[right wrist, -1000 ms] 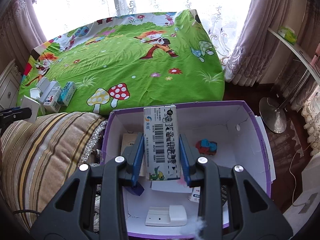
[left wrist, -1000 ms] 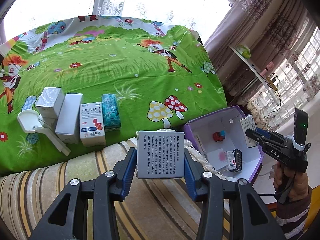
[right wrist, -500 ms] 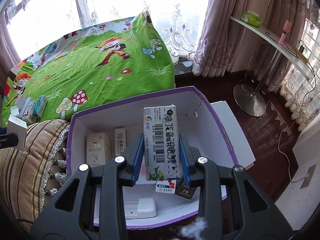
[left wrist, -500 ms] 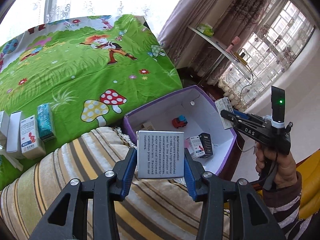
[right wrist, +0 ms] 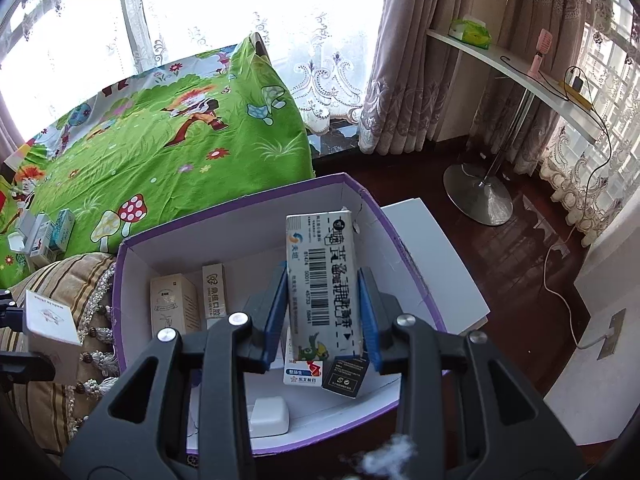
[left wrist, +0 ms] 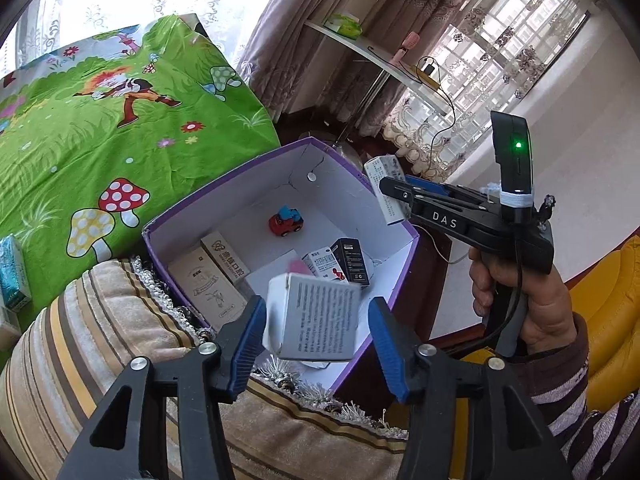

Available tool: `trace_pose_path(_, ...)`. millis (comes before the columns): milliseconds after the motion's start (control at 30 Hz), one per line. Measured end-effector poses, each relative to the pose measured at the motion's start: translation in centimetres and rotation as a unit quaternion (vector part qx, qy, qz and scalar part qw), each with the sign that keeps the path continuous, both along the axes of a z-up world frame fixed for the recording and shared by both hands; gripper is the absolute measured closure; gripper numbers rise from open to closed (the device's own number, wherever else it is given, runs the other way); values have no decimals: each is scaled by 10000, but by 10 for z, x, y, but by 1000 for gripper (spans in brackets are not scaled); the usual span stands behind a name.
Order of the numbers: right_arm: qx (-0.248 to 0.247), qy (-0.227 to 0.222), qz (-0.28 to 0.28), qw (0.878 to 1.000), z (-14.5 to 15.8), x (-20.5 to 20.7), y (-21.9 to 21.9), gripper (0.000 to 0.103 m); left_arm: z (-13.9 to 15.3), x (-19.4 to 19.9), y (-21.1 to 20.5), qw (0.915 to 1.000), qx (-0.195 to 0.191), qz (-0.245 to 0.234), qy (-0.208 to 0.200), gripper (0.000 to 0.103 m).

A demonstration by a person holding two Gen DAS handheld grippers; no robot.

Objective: Organize rigid objects
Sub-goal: 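Carry both boxes into the purple-rimmed box and open both tools to release them, then move both open tools back over the cushion toward the remaining items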

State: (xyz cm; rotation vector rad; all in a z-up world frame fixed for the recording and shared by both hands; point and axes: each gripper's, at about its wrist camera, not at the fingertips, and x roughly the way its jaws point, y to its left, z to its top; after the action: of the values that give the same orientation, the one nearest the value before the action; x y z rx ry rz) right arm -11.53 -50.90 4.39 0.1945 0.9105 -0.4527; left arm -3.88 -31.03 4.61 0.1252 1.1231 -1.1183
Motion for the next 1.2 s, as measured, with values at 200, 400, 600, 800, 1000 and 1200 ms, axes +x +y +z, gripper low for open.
trace_pose_path(200, -18, -51, -41, 10000, 4, 1, 2, 37, 0, 2, 4, 10000, -42, 67, 60, 39)
trace_pose_path(400, -51, -62, 43, 10000, 11, 4, 11, 32, 0, 10, 18, 9995, -103, 297, 88, 39)
trace_pose_path(600, 33, -96, 348, 9993, 14, 14, 32, 27, 3, 20, 44, 9974, -143, 695, -123, 39)
trace_pose_path(800, 170, -160, 722, 9971, 17, 29, 63, 24, 8, 37, 83, 9910, -164, 1281, -338, 39)
trace_pose_path(1000, 126, -39, 1119, 9936, 16, 49, 96, 23, 5, 53, 132, 9815, -228, 1871, -336, 39)
trace_pose_path(1200, 115, 80, 1471, 9890, 14, 67, 126, 22, 1, 70, 186, 9675, -325, 2499, -193, 39)
